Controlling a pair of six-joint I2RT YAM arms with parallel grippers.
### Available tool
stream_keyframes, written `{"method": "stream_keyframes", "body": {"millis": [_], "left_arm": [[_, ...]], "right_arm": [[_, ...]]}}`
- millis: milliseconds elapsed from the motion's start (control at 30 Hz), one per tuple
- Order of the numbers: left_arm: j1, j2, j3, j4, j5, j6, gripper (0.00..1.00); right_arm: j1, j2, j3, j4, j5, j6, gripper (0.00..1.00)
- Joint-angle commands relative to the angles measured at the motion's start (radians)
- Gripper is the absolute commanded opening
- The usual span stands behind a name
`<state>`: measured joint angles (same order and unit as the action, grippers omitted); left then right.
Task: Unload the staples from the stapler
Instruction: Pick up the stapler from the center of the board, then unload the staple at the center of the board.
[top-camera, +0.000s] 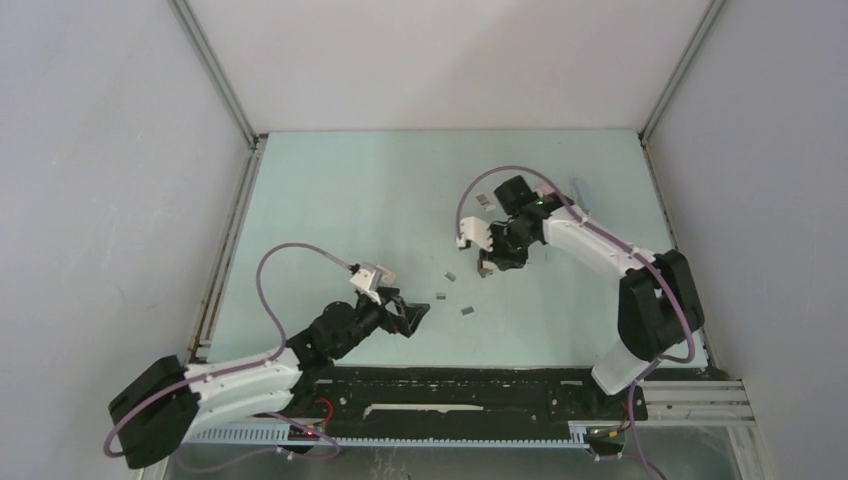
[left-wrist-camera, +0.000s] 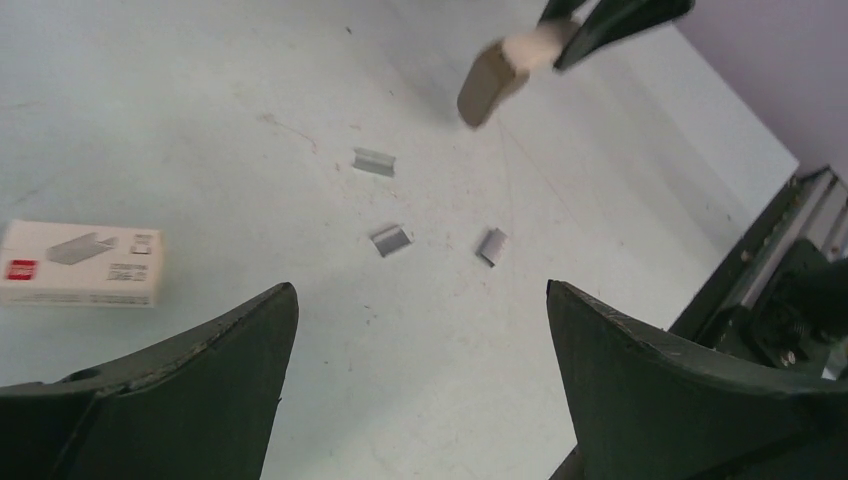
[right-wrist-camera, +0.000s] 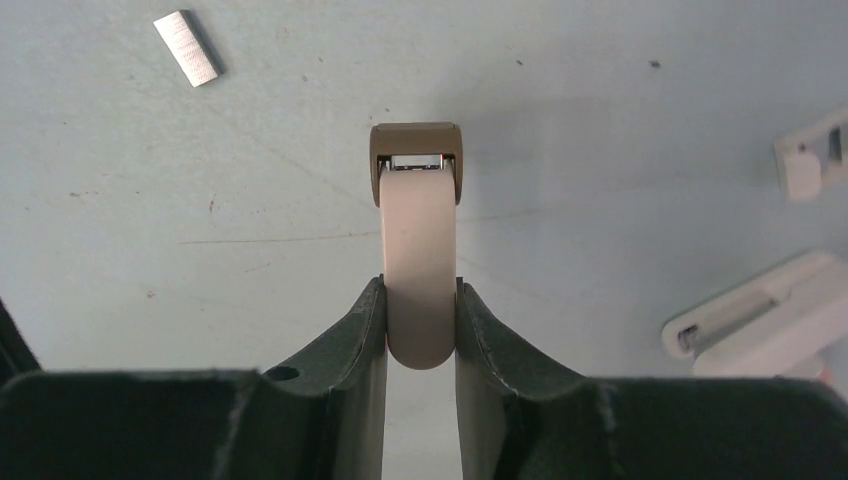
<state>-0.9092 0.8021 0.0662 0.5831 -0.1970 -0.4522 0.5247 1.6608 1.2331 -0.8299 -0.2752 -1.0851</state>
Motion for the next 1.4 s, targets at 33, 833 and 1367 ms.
{"method": "stream_keyframes", "body": {"millis": [33,833,1367], "left_arm": [[0.027,0.218,0.127,0.226,0.203,0.122,1.0],[0.103,0.761,0.46,0.414,0.704,0.463,0.73],[0.104,0.841,0.434,0.68,0.751,0.352,0.56]], "right_arm": [[-0.135,-0.102,-0.028,0.034,-0.256,0.096,0.0],[-0.223,-0.285,-0.167,-0.013,-0.804,-0.134,0.0],[-0.224,-0.269,-0.168,-0.001,-0.836,-0.103,0.0]]}}
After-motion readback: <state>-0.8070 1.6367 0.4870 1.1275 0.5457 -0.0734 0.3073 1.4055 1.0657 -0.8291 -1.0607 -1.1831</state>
